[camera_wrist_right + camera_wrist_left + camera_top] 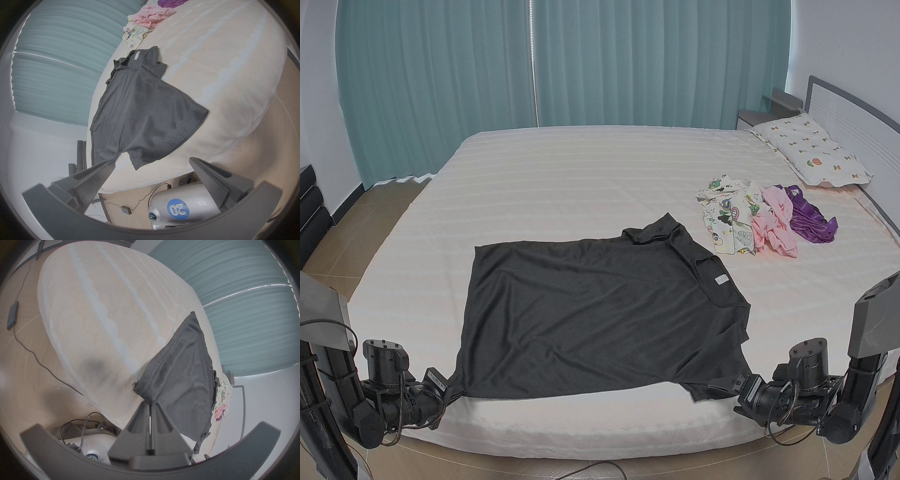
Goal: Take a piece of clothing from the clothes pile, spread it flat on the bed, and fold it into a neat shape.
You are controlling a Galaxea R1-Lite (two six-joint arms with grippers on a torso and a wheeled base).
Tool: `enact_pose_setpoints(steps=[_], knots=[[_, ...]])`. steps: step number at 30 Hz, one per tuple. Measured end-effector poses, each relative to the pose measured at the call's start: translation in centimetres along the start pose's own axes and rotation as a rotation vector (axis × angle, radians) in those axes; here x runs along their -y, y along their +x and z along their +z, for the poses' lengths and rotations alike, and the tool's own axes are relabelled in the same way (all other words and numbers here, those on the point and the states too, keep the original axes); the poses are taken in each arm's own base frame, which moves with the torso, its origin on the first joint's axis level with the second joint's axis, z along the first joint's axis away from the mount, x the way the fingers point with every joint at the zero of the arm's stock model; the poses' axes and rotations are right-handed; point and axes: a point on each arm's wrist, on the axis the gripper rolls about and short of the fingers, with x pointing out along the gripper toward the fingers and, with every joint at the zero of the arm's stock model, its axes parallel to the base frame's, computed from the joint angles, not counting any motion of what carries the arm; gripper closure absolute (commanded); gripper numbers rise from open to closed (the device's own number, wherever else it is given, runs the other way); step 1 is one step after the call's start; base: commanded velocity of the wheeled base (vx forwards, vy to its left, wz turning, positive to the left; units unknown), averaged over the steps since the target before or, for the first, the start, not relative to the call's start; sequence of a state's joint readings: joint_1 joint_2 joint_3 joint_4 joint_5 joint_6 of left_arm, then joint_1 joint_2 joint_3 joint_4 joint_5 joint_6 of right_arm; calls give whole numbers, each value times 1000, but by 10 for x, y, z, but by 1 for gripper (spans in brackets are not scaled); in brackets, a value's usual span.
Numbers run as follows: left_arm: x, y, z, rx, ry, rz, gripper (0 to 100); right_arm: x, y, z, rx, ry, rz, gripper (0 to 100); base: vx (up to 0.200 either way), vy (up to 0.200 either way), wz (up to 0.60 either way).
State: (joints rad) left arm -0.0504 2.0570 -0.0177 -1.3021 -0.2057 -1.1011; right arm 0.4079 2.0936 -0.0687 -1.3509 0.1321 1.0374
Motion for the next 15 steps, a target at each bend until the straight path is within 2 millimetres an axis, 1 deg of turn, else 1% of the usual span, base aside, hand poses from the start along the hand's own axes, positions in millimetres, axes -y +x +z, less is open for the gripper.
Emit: enact_pose_setpoints(steps=[4,10,15], knots=[[0,0,0,0,0,0,100,-3,1,-1,-4,-8,16,0,0,0,0],[0,0,0,0,0,0,100,-11,12,-2,2,-15,42,0,0,0,0],[0,0,0,-1,0,1,100,-14,19,1,16,32,54,0,0,0,0]])
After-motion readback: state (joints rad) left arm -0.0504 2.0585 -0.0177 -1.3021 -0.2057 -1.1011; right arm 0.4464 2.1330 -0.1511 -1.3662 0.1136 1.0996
